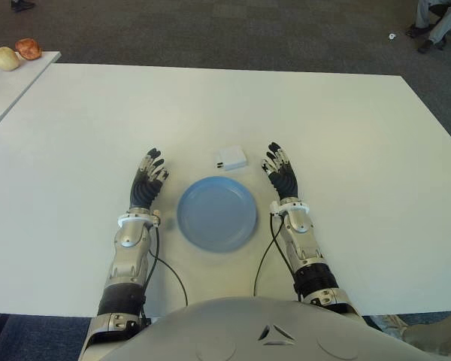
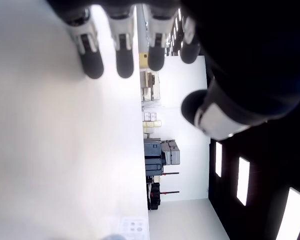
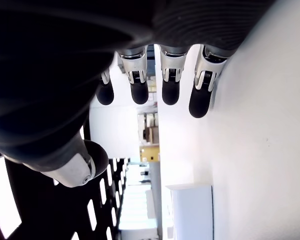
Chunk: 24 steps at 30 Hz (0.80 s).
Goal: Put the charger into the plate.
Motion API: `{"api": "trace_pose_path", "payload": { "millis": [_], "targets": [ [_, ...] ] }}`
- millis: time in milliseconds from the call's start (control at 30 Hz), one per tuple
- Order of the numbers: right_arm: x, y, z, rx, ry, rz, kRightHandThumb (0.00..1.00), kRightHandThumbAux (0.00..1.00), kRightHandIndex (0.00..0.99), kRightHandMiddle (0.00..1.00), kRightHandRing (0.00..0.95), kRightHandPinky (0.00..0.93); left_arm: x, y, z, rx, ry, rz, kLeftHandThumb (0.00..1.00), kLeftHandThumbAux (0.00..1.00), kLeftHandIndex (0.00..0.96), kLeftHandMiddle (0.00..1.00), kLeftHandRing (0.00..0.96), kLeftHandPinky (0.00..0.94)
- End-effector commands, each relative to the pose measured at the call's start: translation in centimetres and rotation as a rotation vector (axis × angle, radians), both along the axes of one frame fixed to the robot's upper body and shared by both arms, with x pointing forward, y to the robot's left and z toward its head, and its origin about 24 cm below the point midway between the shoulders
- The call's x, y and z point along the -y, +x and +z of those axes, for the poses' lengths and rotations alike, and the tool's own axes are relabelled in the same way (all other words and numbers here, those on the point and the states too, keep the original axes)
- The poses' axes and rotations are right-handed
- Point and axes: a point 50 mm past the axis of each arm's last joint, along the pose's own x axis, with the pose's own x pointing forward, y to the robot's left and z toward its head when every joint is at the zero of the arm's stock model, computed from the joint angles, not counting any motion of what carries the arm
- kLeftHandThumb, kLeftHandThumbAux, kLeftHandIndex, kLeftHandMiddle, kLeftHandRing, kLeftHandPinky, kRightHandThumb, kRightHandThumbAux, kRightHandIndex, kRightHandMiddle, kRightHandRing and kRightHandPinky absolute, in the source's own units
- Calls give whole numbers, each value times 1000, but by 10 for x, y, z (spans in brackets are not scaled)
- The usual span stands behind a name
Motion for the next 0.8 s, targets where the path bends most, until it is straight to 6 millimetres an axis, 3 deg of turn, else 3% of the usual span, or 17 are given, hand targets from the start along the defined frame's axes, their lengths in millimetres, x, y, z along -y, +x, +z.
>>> {"api": "trace_pose_path", "payload": {
  "millis": [33, 333, 800],
  "targets": [
    [-6, 4, -1, -24, 6, -25, 372, 644, 0, 48, 65, 117, 1, -5, -9, -47, -3, 8, 50, 655, 0, 91, 123, 171],
    [0, 42, 44, 126, -32, -82, 401, 627, 0, 68, 77, 125, 0, -5, -11, -52, -3, 10, 46, 647, 0, 90, 124, 175],
    [-3, 65, 88, 290, -113, -100, 485, 585, 0, 75, 85, 148, 1, -6, -14, -58, -4, 4, 40, 626, 0, 97, 128, 163]
  ]
}}
